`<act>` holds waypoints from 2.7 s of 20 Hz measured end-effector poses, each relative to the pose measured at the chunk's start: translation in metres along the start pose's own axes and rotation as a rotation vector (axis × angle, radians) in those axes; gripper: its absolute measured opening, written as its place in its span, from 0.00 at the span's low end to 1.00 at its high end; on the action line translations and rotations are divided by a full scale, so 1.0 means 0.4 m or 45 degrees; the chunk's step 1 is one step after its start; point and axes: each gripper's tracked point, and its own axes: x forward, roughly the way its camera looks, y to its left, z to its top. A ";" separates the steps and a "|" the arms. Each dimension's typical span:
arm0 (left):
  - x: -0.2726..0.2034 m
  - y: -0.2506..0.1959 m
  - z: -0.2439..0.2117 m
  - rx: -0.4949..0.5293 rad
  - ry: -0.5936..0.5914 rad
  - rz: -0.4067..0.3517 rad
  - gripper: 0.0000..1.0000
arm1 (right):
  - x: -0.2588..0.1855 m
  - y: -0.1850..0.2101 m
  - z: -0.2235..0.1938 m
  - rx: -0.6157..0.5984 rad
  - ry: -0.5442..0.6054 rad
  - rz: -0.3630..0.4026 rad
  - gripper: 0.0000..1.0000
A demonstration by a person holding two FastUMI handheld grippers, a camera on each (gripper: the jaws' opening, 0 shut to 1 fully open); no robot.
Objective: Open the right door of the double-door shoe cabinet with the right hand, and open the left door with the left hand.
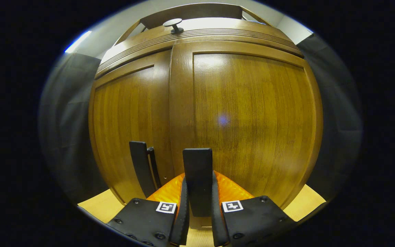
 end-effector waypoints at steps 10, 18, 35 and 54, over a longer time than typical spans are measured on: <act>-0.004 -0.035 -0.018 -0.016 0.019 -0.047 0.98 | -0.201 -0.044 -0.004 0.025 0.002 0.078 0.35; 0.012 -0.048 -0.029 -0.025 0.015 -0.042 0.94 | -0.343 -0.122 -0.001 0.023 -0.021 0.086 0.39; 0.048 -0.071 -0.065 -0.047 0.035 -0.083 0.98 | -0.476 -0.273 -0.037 0.018 0.007 0.000 0.39; 0.071 -0.111 -0.100 -0.042 0.068 -0.161 0.94 | -0.558 -0.451 -0.072 0.126 -0.002 -0.242 0.43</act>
